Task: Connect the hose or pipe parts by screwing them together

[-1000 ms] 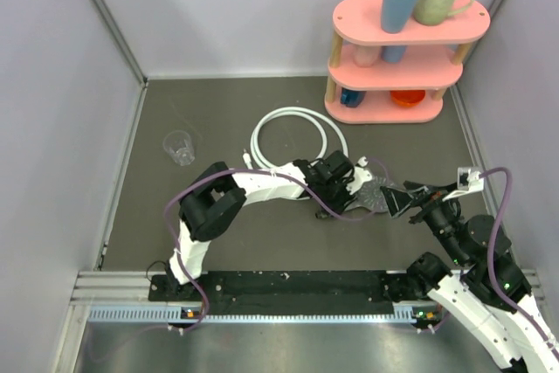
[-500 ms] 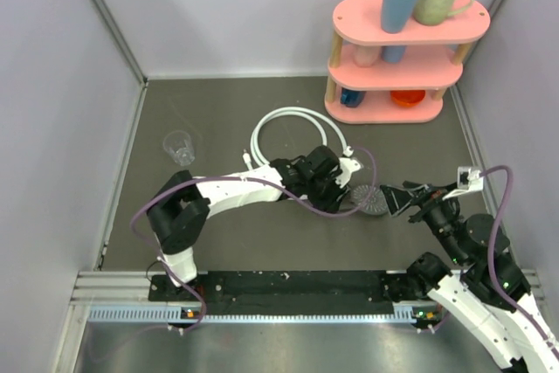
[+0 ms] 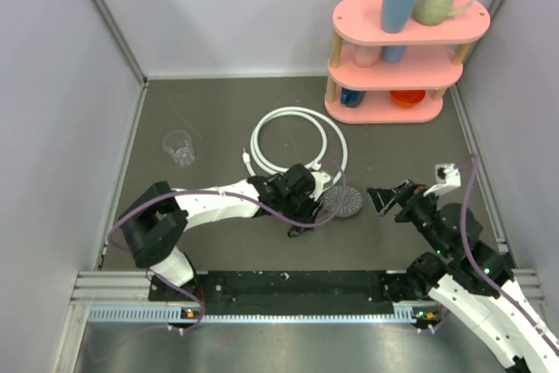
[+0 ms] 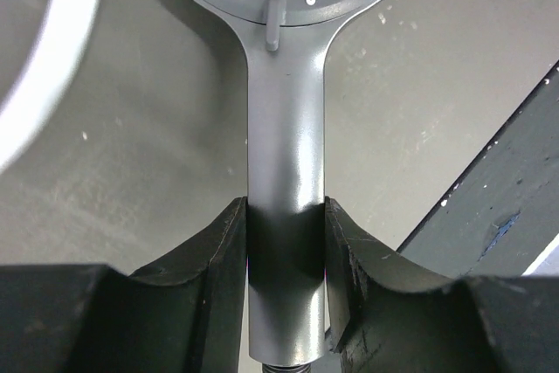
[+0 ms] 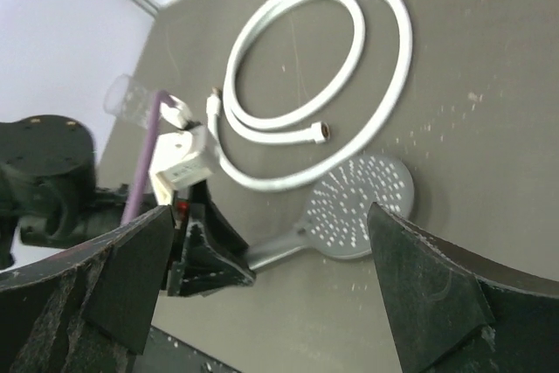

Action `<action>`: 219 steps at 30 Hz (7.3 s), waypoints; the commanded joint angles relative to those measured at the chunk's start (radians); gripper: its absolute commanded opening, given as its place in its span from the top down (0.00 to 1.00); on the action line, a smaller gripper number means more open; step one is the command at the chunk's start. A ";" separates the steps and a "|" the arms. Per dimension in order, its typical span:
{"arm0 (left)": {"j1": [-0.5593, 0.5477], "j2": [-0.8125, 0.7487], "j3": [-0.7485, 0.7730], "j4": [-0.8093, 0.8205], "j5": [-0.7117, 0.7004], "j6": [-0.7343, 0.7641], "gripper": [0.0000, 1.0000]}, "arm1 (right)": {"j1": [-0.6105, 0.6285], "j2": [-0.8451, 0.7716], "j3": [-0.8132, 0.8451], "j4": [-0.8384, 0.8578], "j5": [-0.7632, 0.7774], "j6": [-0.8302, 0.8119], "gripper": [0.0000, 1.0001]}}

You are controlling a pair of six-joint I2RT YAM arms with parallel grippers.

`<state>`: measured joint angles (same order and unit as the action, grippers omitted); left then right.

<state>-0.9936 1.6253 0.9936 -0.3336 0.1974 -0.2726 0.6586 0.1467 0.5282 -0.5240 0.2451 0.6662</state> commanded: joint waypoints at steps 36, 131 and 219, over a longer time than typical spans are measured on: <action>0.004 -0.087 -0.312 0.410 0.142 -0.395 1.00 | 0.003 0.789 -0.294 0.783 -0.227 0.279 0.42; 0.618 -1.166 -0.153 -0.229 -0.505 -0.050 1.00 | 0.137 1.596 0.725 0.500 -0.423 -0.266 0.30; 0.616 -1.276 -0.219 -0.232 -0.536 -0.060 1.00 | 0.401 1.898 0.437 1.216 -0.156 -0.540 0.65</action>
<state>-0.3801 0.3618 0.7738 -0.6376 -0.3168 -0.3202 1.0492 2.0232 0.9390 0.6811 0.0513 0.1089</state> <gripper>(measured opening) 0.341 0.417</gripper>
